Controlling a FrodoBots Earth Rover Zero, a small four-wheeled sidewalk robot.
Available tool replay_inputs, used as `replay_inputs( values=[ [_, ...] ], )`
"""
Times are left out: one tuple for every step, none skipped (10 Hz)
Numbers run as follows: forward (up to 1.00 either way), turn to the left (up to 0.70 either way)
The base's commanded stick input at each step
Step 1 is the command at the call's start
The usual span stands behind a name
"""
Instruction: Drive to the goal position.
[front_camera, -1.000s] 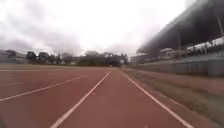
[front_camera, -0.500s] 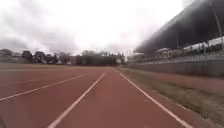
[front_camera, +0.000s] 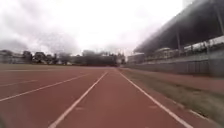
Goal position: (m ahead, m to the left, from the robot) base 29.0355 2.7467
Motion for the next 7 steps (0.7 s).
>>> replay_inputs(
  values=[
    [0.7, 0.0],
    [0.7, 0.0],
    [0.7, 0.0],
    [0.7, 0.0],
    [0.7, -0.14],
    [0.7, -0.19],
    [0.7, -0.22]
  ],
)
